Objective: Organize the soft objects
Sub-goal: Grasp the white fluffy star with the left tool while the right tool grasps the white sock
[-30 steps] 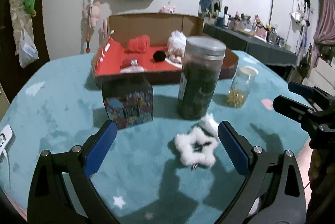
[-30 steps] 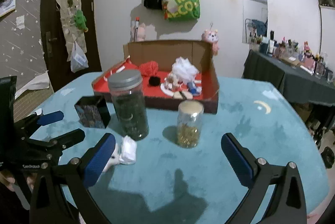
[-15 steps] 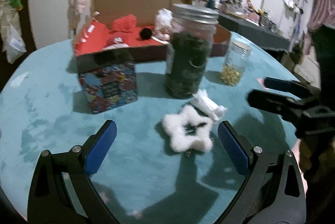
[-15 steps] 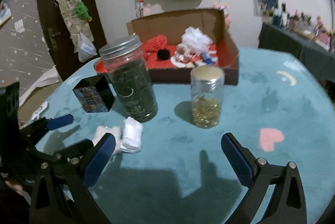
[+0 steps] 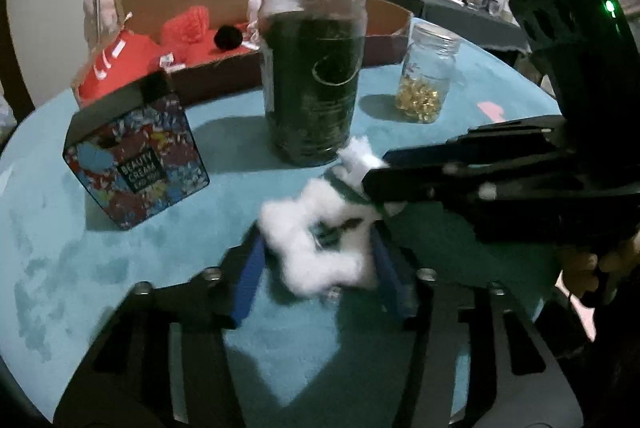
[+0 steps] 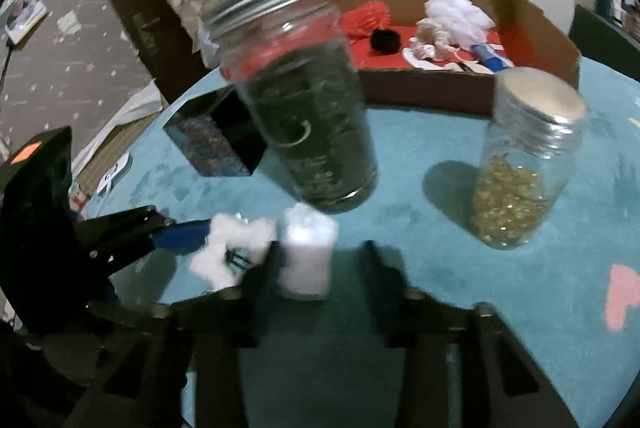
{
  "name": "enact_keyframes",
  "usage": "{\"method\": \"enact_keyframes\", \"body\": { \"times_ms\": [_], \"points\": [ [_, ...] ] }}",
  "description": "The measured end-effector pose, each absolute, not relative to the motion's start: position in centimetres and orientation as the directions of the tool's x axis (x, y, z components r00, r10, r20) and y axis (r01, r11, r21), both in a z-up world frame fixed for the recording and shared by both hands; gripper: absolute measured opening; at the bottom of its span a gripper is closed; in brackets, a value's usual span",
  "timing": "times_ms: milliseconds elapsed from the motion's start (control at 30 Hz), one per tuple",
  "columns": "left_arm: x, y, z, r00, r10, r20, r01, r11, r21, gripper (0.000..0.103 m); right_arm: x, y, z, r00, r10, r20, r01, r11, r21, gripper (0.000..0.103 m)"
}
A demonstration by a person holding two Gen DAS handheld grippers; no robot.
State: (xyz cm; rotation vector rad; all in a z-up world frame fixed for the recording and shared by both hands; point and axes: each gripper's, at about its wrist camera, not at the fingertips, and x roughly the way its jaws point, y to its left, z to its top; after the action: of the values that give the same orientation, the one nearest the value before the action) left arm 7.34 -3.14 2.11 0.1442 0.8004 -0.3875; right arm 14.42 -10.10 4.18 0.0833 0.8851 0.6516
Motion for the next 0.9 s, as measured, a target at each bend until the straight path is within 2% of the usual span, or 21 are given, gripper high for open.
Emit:
{"method": "enact_keyframes", "body": {
  "times_ms": [33, 100, 333, 733, 900],
  "points": [
    [7.3, -3.1, 2.1, 0.632, -0.287, -0.720, 0.393, 0.919, -0.021, 0.045, 14.3, -10.3, 4.2, 0.440, 0.585, -0.681, -0.502, 0.789, 0.354, 0.015],
    [7.1, -2.9, 2.1, 0.633, -0.294, -0.716, 0.393, 0.919, -0.030, 0.044, 14.2, -10.8, 4.4, 0.451, 0.589, -0.671, -0.492, 0.791, 0.364, 0.015],
    [7.5, -2.1, 2.6, 0.647, -0.299, -0.701, 0.374, 0.926, -0.050, 0.043, 11.8, -12.2, 5.8, 0.554, 0.502, -0.663, -0.451, 0.851, 0.267, 0.015],
    [8.2, -1.5, 3.3, 0.655, -0.296, -0.695, 0.362, 0.930, -0.055, 0.043, 11.6, -12.9, 5.4, 0.571, 0.453, -0.685, -0.420, 0.878, 0.230, 0.015],
    [8.4, -1.5, 4.5, 0.669, -0.273, -0.692, 0.357, 0.934, -0.024, 0.043, 11.4, -12.4, 6.4, 0.603, 0.409, -0.685, -0.420, 0.893, 0.163, 0.015]
  ]
}}
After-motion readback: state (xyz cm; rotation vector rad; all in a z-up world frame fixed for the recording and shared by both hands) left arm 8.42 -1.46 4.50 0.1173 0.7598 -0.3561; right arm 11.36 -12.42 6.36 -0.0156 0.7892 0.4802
